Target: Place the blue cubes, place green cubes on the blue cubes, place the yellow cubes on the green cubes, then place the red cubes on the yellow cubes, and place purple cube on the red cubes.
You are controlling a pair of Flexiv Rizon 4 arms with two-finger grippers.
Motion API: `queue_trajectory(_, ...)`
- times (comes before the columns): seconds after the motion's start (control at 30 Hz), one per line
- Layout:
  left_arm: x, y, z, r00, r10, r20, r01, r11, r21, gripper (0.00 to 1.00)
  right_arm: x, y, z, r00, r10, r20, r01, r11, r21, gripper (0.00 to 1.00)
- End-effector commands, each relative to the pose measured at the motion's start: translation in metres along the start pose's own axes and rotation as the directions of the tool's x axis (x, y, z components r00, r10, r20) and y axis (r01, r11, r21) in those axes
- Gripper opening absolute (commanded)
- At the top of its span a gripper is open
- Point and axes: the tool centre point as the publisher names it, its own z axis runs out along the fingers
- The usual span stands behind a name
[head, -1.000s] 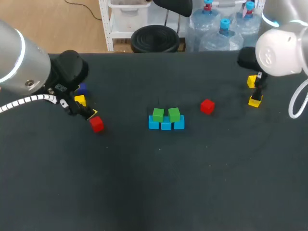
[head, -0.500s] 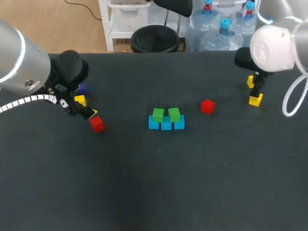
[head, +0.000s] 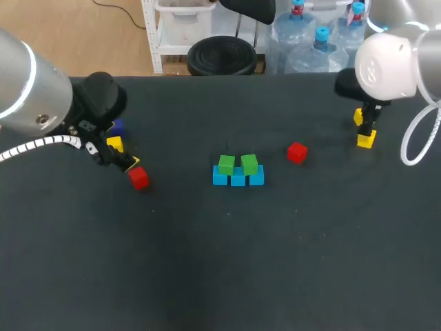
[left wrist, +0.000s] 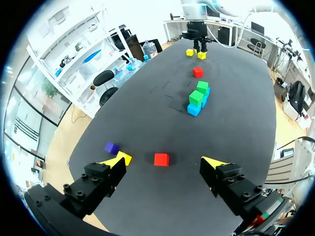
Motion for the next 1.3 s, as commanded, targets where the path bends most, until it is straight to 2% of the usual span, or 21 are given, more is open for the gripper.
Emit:
queue_trajectory(0.03, 0.001, 0.001, 0.0, 1.0, 0.002, 0.003, -0.002, 1.0, 0.003, 1.0, -0.002, -0.002, 0.002, 1.0, 0.013, -0.016, -0.014, 1.0, -0.018, 0.18)
queue_trajectory(0.1, 0.001, 0.001, 0.0, 1.0, 0.002, 0.003, -0.002, 1.0, 0.003, 1.0, -0.003, -0.001, 0.002, 1.0, 0.011, -0.014, -0.011, 1.0, -0.019, 0.11)
queue_trajectory(0.53, 0.001, 0.001, 0.0, 1.0, 0.002, 0.003, -0.002, 1.0, 0.003, 1.0, -0.01, 0.008, -0.007, 1.0, -0.004, -0.016, 0.003, 1.0, -0.014, 0.13)
queue_trajectory(0.8, 0.001, 0.001, 0.0, 1.0, 0.002, 0.003, -0.002, 1.0, 0.003, 1.0, -0.034, 0.03, -0.024, 0.998, -0.049, -0.043, 0.049, 0.999, -0.007, 0.05)
queue_trajectory(1.03, 0.001, 0.001, 0.0, 1.0, 0.002, 0.003, -0.002, 1.0, 0.003, 1.0, -0.043, 0.039, -0.033, 0.997, -0.07, -0.046, 0.071, 0.997, 0.018, 0.1)
queue_trajectory(1.2, 0.001, 0.001, 0.0, 1.0, 0.002, 0.003, -0.002, 1.0, 0.003, 1.0, -0.048, 0.047, -0.045, 0.996, -0.085, -0.033, 0.086, 0.996, 0.022, 0.0)
queue_trajectory(1.3, 0.001, 0.001, 0.0, 1.0, 0.002, 0.003, -0.002, 1.0, 0.003, 1.0, -0.053, 0.052, -0.053, 0.996, -0.09, -0.013, 0.09, 0.996, 0.013, 0.0)
